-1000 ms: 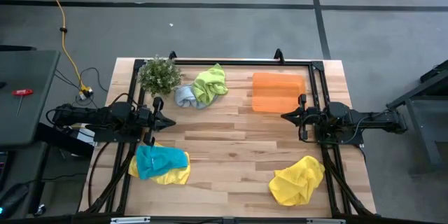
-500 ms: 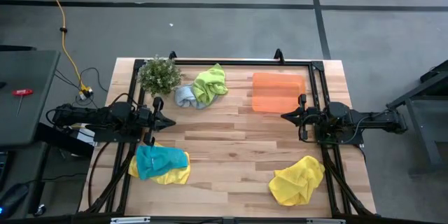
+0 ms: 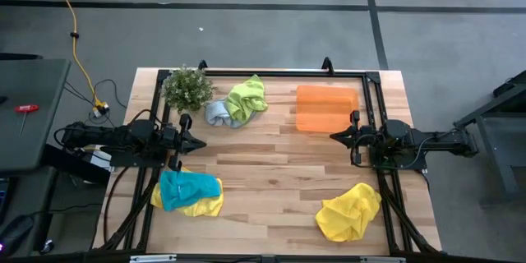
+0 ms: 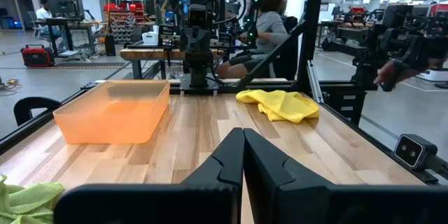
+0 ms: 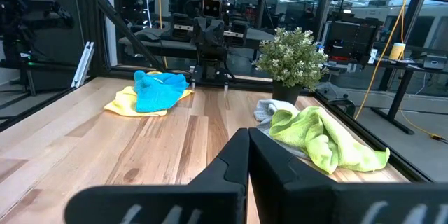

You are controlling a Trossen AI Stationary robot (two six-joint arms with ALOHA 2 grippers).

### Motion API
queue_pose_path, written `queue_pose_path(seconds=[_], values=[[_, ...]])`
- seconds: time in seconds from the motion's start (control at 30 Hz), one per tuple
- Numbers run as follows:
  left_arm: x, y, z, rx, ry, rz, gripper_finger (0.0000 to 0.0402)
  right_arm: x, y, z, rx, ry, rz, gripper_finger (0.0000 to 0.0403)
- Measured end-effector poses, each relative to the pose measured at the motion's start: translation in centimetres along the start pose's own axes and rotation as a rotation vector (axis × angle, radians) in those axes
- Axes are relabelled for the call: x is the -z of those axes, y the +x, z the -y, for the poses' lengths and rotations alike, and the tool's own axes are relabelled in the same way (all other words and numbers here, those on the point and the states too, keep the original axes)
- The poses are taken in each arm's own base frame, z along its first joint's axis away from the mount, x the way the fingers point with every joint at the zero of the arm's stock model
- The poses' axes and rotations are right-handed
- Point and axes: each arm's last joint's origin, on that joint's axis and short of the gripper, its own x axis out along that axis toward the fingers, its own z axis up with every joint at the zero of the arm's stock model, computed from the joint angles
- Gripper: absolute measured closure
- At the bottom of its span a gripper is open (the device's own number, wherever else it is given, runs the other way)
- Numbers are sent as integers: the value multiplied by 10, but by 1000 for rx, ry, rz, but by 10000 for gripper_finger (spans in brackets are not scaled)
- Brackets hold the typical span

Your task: Fold microfiber towels

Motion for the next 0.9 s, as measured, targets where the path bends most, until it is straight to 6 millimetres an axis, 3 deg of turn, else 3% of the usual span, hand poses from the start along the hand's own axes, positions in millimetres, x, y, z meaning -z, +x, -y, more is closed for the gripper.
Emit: queue_pose_path(seconds=[0.17,0.37,0.47,0.53,0.63,0.9], values=[[0,0,0,0,0,0,401,-6,0,1,8,19,66,402],[0,0,0,0,0,0,401,-59,-21,12,65,416,674,402],[0,0,0,-1,0,0,401,-75,-39,18,152,512,939,402],[0,0,0,0,0,0,401,-79,-44,21,194,624,1011,402],[0,0,0,0,0,0,401,-91,-40,24,181,736,955,402],[0,0,0,-1,0,0,401,-124,24,18,48,676,338,402]])
